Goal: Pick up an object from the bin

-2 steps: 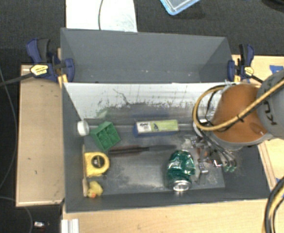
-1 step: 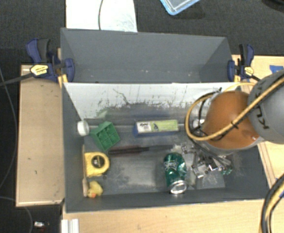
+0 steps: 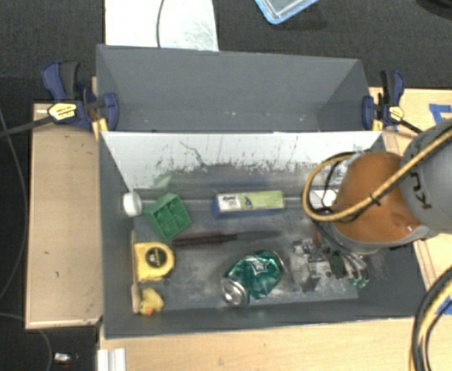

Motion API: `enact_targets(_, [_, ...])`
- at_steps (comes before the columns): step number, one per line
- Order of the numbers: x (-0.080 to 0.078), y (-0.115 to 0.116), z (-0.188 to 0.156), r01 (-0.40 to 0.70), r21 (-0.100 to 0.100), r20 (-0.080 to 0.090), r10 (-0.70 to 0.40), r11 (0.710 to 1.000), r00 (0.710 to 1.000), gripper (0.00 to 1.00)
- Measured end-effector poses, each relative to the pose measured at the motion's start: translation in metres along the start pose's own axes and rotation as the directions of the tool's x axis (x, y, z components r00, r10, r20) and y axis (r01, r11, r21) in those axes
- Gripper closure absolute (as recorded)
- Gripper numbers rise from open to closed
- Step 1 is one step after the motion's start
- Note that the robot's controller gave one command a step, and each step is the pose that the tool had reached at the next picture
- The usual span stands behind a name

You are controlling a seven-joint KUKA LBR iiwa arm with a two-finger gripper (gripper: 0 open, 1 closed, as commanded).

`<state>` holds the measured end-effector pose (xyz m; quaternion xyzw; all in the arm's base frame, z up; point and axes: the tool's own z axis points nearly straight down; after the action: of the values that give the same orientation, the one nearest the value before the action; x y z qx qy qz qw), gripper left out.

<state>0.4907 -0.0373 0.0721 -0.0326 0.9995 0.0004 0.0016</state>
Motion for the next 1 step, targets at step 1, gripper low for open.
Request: enact_targets(1, [0.0,0.0,0.0,0.001,0.0,0.0,-0.001,1.0,1.0,1.0])
